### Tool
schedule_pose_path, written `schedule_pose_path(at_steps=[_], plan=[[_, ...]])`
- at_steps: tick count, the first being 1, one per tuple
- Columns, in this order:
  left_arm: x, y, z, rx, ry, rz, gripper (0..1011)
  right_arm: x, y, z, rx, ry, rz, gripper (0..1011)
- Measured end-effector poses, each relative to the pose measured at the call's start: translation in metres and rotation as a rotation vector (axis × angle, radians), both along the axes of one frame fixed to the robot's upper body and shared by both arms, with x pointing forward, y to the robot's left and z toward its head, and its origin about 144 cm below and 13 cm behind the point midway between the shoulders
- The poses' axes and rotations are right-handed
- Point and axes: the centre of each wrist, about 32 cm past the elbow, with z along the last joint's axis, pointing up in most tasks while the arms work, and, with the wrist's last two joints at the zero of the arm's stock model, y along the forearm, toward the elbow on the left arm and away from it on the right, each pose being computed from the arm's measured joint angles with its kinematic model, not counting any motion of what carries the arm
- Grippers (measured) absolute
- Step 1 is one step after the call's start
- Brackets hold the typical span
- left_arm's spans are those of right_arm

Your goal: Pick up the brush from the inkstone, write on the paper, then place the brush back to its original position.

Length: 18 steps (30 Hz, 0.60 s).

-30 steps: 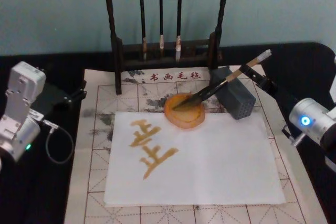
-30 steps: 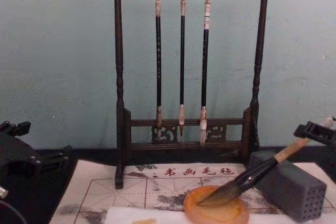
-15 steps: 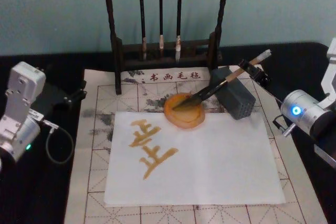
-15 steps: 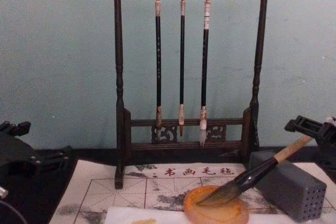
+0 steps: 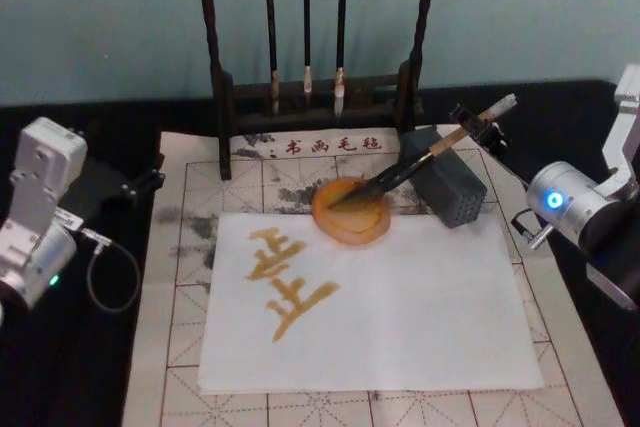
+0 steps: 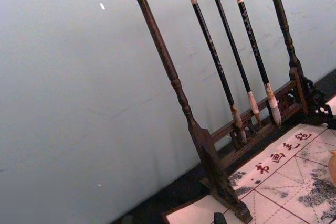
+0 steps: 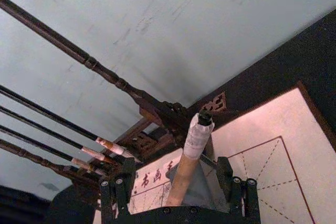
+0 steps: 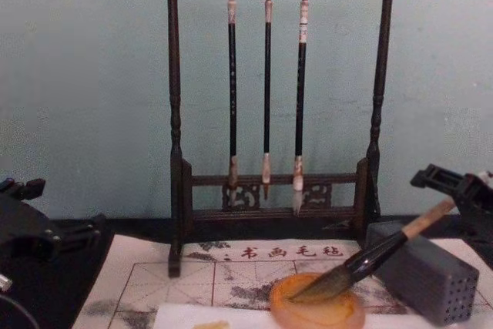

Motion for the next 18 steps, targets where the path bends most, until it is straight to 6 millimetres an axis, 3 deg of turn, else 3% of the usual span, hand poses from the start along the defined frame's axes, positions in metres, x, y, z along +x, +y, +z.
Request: schedule_pose_path(at_steps=[18], plan=[[0.0000,0.0000,0.0000,0.000,0.000,0.000,1001,0.0055,0.0069,-0.0003,0.015,0.007,-0.016,1002]])
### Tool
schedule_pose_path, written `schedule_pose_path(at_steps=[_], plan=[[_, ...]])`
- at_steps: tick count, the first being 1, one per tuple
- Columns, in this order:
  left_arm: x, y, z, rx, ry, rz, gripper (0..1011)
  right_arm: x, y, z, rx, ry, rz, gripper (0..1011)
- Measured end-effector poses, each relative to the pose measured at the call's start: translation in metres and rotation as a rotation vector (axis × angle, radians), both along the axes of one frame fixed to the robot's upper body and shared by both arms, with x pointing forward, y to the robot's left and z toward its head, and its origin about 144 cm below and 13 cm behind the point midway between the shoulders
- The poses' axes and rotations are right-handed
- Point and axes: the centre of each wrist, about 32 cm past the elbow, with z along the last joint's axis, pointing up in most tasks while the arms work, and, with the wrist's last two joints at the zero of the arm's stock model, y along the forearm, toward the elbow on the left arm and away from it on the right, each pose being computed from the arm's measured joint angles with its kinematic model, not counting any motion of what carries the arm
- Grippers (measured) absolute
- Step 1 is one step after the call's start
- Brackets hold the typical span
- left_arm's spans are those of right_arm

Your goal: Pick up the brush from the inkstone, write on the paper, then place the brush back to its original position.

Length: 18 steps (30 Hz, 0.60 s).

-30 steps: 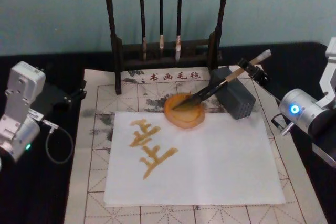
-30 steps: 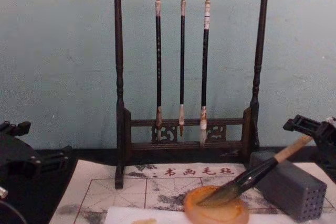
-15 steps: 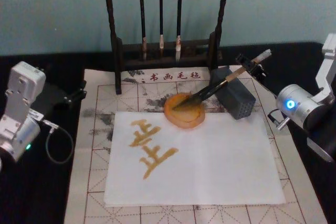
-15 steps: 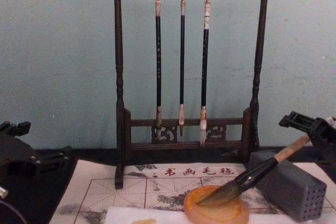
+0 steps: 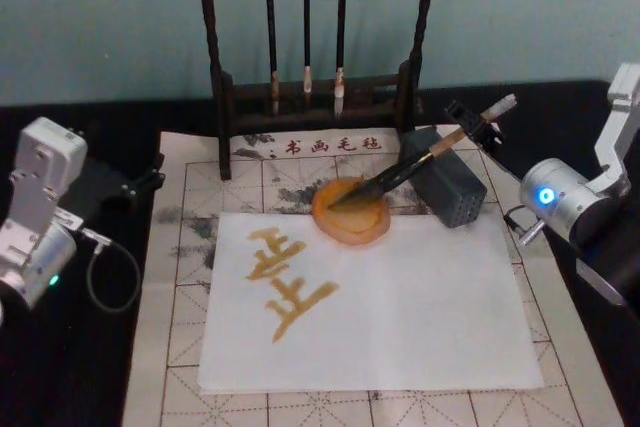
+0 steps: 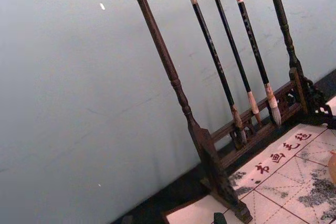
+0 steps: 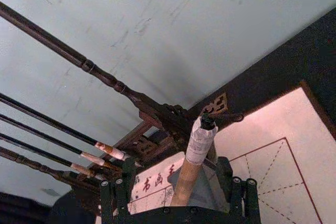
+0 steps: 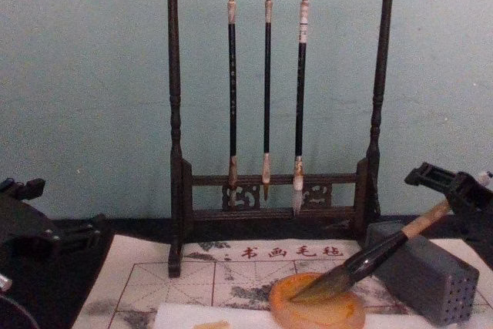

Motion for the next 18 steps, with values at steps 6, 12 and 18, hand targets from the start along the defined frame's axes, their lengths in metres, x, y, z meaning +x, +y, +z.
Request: schedule_pose_path(at_steps=[6,12,18], plan=[[0.0000,0.0000,0.0000,0.000,0.000,0.000,1001,0.0004,0.0014,0.0000,0.006,0.003,-0.005,1002],[0.0000,0.0000,0.0000,0.000,0.000,0.000,1001,0.0004,0.0016,0.0000,0.004,0.002,-0.007,1002],[0.0000,0.0000,0.0000,0.000,0.000,0.000,1001,0.0005,0.0014,0.0002,0.005,0.002,-0.007,1002]])
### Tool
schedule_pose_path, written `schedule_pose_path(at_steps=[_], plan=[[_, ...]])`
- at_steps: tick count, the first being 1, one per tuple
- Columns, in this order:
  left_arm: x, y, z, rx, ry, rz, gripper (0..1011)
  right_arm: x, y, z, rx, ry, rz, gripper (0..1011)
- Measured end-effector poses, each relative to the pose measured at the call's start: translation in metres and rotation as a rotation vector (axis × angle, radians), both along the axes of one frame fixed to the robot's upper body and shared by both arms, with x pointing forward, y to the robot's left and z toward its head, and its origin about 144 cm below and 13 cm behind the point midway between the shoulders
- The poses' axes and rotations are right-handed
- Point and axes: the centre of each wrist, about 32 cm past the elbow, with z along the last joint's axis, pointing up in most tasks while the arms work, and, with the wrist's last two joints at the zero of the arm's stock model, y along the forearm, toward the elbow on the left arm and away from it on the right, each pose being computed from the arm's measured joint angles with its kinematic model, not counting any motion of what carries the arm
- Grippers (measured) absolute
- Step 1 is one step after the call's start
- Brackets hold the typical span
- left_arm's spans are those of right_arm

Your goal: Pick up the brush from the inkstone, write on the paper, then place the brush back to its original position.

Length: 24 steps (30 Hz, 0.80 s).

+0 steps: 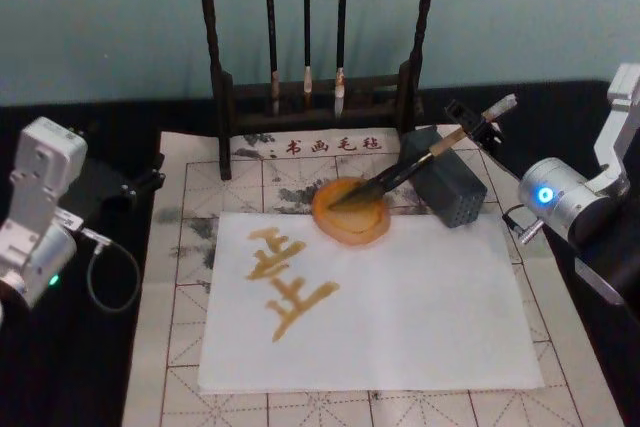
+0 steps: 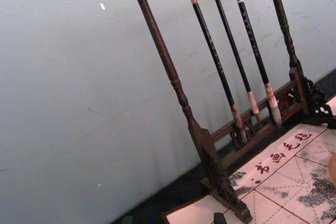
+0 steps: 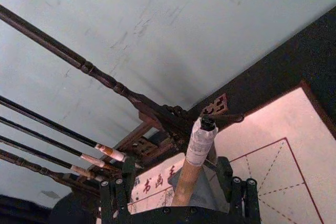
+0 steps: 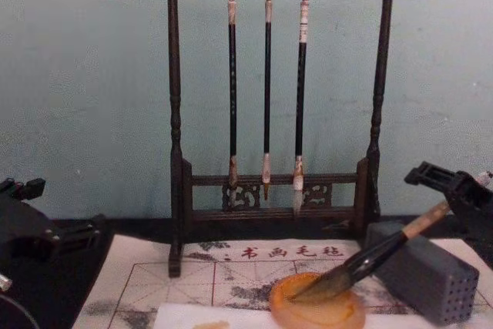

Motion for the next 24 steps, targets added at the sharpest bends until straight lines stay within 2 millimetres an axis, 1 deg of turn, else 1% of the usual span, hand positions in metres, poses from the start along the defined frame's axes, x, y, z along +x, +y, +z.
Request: schedule_pose_path(at_steps=[8,10,11,16,19,20,21,23,24], plan=[[0.0000,0.0000,0.0000,0.000,0.000,0.000,1001,0.0000,0.0000,0.0001,0.001,0.000,0.000,994],[0.0000,0.0000,0.0000,0.000,0.000,0.000,1001,0.0000,0.0000,0.0001,0.001,0.000,0.001,934],[0.0000,0.0000,0.0000,0.000,0.000,0.000,1001,0.0000,0.0000,0.0000,0.001,0.000,0.001,927],[0.0000,0.0000,0.0000,0.000,0.000,0.000,1001,-0.0001,-0.0001,-0.0001,0.001,0.000,0.001,777],[0.0000,0.0000,0.0000,0.000,0.000,0.000,1001,-0.0001,-0.0002,-0.0001,0.001,0.000,0.001,720],[0.0000,0.0000,0.0000,0.000,0.000,0.000,1001,-0.0001,-0.0003,-0.0001,0.001,0.000,0.001,661],[0.0000,0.0000,0.0000,0.000,0.000,0.000,1001,-0.0001,-0.0002,-0.0001,0.001,0.000,0.001,661],[0.0000,0.0000,0.0000,0.000,0.000,0.000,1001,-0.0001,-0.0003,-0.0001,0.001,0.000,0.001,560],[0.0000,0.0000,0.0000,0.000,0.000,0.000,1001,-0.0001,-0.0003,-0.0001,0.001,0.000,0.001,560]])
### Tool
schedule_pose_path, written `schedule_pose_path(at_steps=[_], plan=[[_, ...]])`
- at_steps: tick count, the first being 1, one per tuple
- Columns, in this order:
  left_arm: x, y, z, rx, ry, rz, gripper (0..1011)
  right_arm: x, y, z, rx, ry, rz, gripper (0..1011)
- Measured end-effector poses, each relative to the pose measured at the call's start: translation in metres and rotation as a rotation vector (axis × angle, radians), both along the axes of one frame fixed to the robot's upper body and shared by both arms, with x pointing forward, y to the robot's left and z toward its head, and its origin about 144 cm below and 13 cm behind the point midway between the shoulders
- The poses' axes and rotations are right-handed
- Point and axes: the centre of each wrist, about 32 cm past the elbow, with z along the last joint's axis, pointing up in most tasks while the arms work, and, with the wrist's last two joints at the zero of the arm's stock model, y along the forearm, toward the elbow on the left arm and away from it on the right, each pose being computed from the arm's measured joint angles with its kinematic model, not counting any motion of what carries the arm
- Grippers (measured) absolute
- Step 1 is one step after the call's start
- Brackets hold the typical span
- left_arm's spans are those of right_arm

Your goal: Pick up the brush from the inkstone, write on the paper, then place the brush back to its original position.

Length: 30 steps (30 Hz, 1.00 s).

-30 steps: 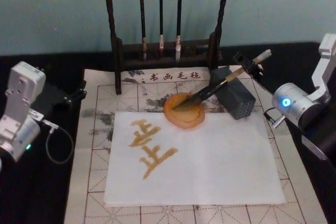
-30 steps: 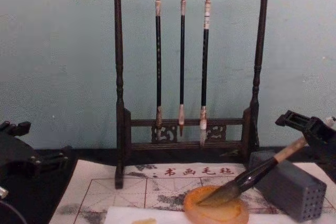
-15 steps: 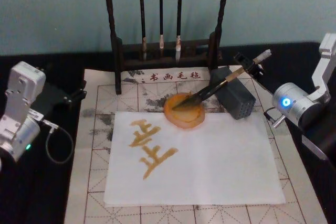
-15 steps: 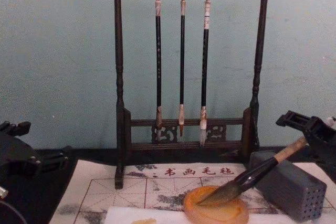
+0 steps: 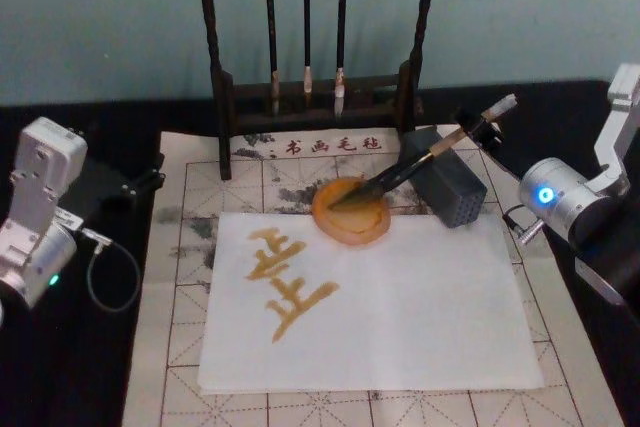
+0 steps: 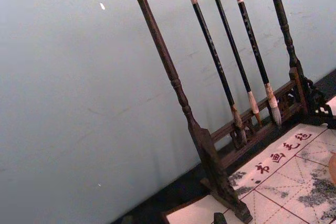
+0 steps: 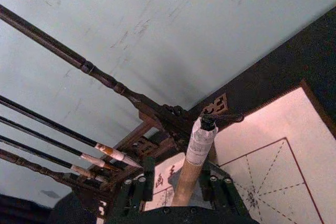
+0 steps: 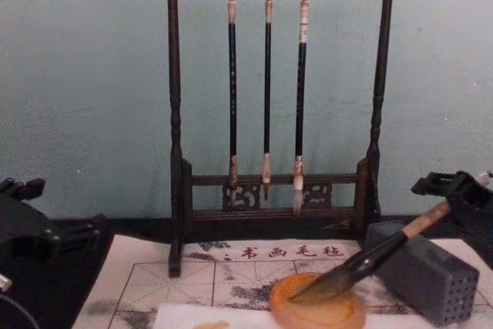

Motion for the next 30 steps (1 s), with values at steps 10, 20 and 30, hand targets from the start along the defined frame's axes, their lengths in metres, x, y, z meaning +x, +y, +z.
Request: schedule_pose_path(at_steps=[10,20,30], plan=[[0.0000,0.0000,0.0000,0.000,0.000,0.000,1001,0.0000,0.0000,0.0000,-0.001,0.000,0.000,229],[0.0000,0.0000,0.0000,0.000,0.000,0.000,1001,0.0000,0.0000,0.0000,-0.001,0.000,0.000,187],[0.0000,0.0000,0.0000,0.000,0.000,0.000,1001,0.0000,0.0000,0.0000,-0.001,0.000,0.000,187]])
